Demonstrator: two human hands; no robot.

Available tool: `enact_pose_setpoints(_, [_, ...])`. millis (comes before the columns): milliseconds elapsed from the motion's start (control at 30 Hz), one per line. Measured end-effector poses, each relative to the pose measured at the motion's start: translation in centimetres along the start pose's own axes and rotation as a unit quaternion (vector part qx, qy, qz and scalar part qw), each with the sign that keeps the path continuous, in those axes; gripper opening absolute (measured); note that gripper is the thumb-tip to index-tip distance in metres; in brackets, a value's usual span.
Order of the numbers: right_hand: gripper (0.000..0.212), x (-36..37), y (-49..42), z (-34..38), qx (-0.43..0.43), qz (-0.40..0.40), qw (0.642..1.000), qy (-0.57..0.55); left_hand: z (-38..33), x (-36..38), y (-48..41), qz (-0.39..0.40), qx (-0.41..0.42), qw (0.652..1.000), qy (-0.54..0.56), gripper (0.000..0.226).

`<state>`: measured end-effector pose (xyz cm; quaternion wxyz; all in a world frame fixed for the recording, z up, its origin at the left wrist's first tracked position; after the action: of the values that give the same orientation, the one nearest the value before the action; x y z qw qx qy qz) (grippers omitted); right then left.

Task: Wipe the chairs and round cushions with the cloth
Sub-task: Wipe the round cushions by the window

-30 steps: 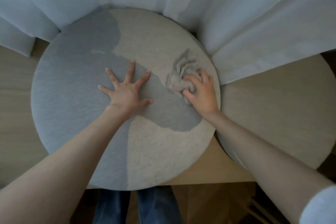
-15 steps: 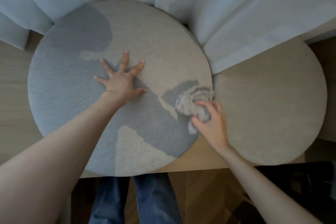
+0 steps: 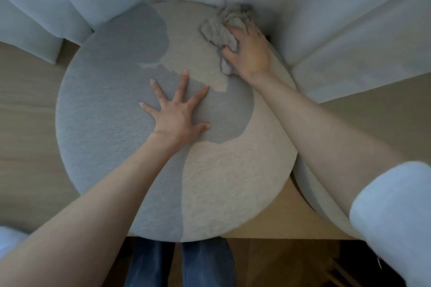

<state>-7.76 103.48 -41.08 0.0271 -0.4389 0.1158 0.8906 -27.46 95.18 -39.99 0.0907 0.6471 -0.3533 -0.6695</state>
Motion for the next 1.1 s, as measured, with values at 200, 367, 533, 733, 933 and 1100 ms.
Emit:
enact_pose_setpoints(200, [0.048,0.0,15.2,-3.4,0.005,0.019,0.996,-0.084,0.0,-0.1,0.1,-0.006,0.001,1.0,-0.002,0.085])
enact_pose_setpoints(367, [0.052,1.0,31.2,-6.1,0.108,0.001,0.982,-0.153,0.0,-0.2,0.8,-0.013,0.0,1.0,0.0,0.084])
enact_pose_setpoints(533, [0.066,0.8,38.6,-4.9,0.204,-0.023,0.962,-0.178,-0.6,-0.4,2.3,-0.025,-0.051,0.997,0.047,0.084])
enact_pose_setpoints(733, [0.056,-2.7,27.8,1.4,0.077,-0.124,0.972,-0.186,2.6,0.9,5.5,-0.082,-0.054,0.993,0.061,0.071])
enact_pose_setpoints(933, [0.046,-0.7,8.3,5.6,-0.002,-0.04,0.995,-0.092,6.7,0.8,6.1,-0.051,-0.066,0.994,0.068,0.074])
enact_pose_setpoints(1100, [0.047,1.2,-1.8,6.6,0.028,0.003,0.998,0.061,7.5,1.6,5.1,-0.021,-0.09,0.991,0.097,0.077])
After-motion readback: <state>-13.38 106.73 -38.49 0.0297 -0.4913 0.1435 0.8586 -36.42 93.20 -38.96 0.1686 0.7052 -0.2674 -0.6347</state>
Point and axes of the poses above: each hand's wrist, its own y-axis away from the middle knuckle, its own x-axis out of the palm, z = x × y, the point moved 3 cm from there along -y, towards the middle knuckle, and after that the axes turned 15 degrees about -y, right-handed, at the moved point
